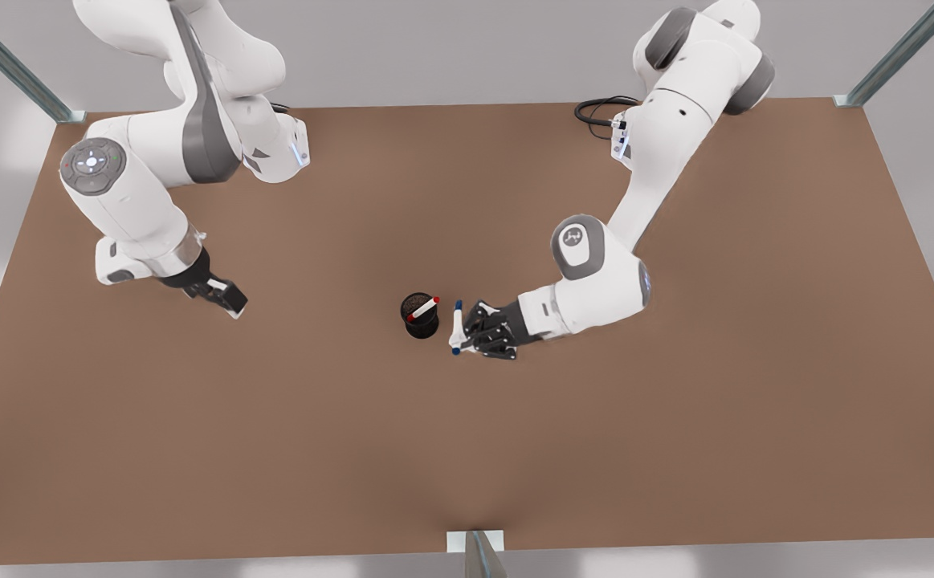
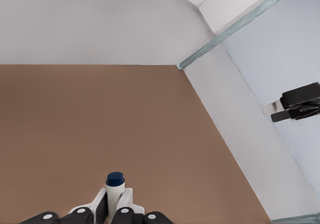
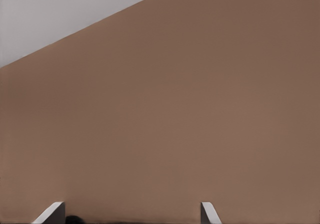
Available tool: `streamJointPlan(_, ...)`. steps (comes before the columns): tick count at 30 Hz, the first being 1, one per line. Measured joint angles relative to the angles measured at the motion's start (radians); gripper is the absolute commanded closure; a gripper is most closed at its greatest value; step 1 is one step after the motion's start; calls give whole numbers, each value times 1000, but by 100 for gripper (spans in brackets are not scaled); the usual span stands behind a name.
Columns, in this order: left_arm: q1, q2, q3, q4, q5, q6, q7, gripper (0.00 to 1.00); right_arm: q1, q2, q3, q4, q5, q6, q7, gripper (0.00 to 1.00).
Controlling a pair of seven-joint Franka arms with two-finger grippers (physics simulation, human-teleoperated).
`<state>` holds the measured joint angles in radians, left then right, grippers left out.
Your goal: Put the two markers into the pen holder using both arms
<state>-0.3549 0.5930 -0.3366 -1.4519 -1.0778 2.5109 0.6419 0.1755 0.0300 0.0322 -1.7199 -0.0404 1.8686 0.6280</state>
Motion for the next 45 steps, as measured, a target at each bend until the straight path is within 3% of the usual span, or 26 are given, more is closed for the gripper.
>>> streamJointPlan(5, -86, 1, -1, -53, -266, 183, 302, 79, 9, 3, -1, 13, 8, -12, -160, 0)
streamJointPlan(11, -142, 52, 1, -52, -392, 303, 575, 79, -49, 4, -1, 15, 9, -18, -365, 0)
streamJointPlan(24, -204, 109, 1, -48, -458, 453, 936, 79, -209, 5, -2, 14, 10, -21, -673, 0)
streamJointPlan(41, -315, 115, 1, -46, -470, 575, 1118, 79, -92, 8, 1, 14, 12, -21, -855, 0)
streamJointPlan(45, -337, 112, 1, -42, -467, 600, 1131, 79, -101, 28, 6, 81, 11, -45, -878, 0)
